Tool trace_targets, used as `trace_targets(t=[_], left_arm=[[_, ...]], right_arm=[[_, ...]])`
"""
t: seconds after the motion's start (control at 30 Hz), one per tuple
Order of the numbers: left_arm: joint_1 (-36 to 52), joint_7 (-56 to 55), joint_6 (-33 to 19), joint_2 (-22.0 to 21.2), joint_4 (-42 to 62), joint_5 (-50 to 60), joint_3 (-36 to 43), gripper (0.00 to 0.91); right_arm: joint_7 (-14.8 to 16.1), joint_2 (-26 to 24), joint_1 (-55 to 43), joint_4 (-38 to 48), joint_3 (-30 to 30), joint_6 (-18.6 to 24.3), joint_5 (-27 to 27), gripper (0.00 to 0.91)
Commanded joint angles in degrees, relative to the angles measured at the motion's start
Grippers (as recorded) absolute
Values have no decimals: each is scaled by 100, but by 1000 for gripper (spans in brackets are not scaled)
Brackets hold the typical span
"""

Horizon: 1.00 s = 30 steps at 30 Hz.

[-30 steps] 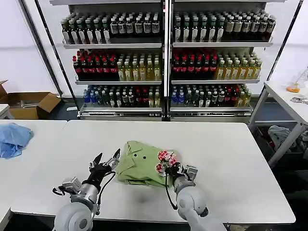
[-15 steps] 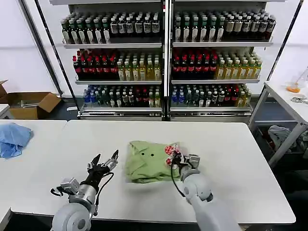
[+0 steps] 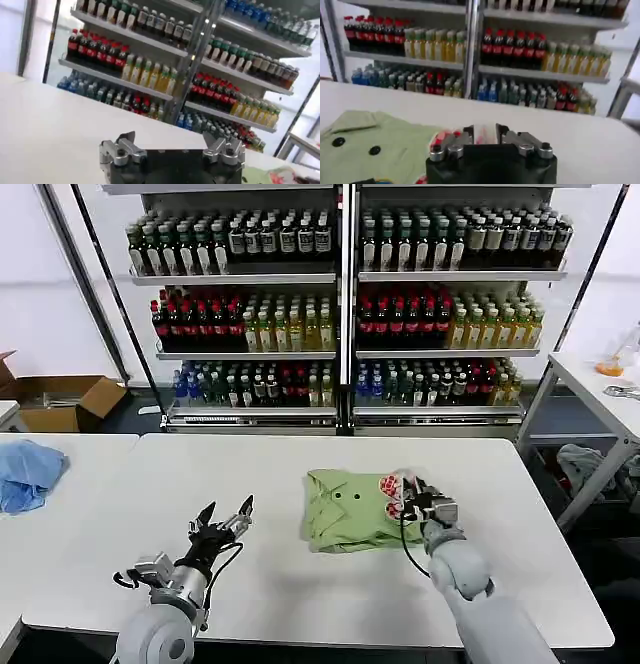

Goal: Fold and organize the clothes.

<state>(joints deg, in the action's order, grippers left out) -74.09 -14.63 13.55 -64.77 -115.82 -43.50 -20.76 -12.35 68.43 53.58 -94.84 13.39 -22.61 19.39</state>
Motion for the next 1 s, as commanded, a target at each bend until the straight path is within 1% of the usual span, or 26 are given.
trace_targets(t=[0.03,0.1,0.2,0.23,0.3,0.4,0.53,0.77,1.0], left_arm=[[-14,83,-132,38,-80,687,95,907],[-21,103,-163,39,-112,812,103,907],[-34,144,-283,35,-171,1109,132,907],[-34,148,-293,34,-174,1150,135,907],[-53,183,-343,42,-187,1301,142,907],[-74,224,-405,72,-204,1403,148,907],[-99,278,-495,128,-259,1524,149,907],[-137,303,-533,218,-315,1580,135,907],[-162,342,-555,220,-319,1695,205,907]], right_arm=[[-85,-290,1484,-1280,778,1479,-681,907],[-78,-282,1687,-1482,919,1545,-652,907],[-17,-251,2333,-2079,1333,1534,-671,907],[-10,-247,2406,-2133,1370,1536,-674,907],[34,-188,2904,-2499,1605,1551,-665,907],[50,-98,3246,-2759,1742,1555,-668,907],[63,47,3500,-2931,1849,1550,-689,907],[67,96,3726,-3187,2038,1649,-669,907],[10,149,3744,-3295,2082,1563,-694,907]])
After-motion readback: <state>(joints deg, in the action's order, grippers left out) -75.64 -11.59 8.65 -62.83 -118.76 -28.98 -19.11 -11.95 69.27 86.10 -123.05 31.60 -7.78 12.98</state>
